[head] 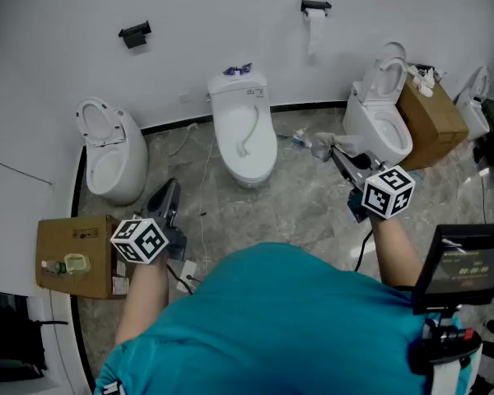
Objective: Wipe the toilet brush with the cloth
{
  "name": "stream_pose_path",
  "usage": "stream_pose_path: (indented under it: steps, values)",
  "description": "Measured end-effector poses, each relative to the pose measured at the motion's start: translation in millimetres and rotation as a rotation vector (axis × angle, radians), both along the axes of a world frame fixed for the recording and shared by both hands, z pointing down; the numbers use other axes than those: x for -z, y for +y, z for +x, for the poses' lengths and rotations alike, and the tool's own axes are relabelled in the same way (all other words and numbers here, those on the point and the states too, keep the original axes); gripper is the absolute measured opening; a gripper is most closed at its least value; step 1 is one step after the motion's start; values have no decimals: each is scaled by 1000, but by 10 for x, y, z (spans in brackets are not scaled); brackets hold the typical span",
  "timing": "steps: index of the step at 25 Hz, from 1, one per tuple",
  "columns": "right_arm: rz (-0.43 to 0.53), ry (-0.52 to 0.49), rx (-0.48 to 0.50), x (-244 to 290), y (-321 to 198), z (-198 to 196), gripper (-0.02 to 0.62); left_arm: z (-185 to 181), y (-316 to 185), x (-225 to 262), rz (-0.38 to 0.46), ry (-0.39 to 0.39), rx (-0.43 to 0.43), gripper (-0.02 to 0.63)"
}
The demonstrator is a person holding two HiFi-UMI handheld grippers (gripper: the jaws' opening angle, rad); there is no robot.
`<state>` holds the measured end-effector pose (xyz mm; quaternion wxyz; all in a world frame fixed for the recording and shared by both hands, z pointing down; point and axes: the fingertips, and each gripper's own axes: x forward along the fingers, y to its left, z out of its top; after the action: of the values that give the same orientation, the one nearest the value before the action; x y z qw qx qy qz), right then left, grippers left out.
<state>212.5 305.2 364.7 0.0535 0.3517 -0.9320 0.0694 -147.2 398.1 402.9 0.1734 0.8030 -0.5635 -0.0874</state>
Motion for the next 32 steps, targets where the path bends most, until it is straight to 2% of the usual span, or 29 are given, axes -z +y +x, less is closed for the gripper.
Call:
stream_pose_path:
  steps: [14, 23, 27, 32]
  values:
    - [-1, -8, 1, -11, 11, -5, 31, 31, 18, 28, -11, -21, 2, 5]
    - [-1, -56, -4, 0, -18, 100, 35, 132, -71, -34, -7, -24, -6, 5]
    - [14, -45, -1, -57, 20, 220, 34, 305, -139, -117, -5, -22, -22, 6]
    - [8, -42, -2, -69, 8, 570, 34, 761, -264, -108, -18, -28, -60, 6]
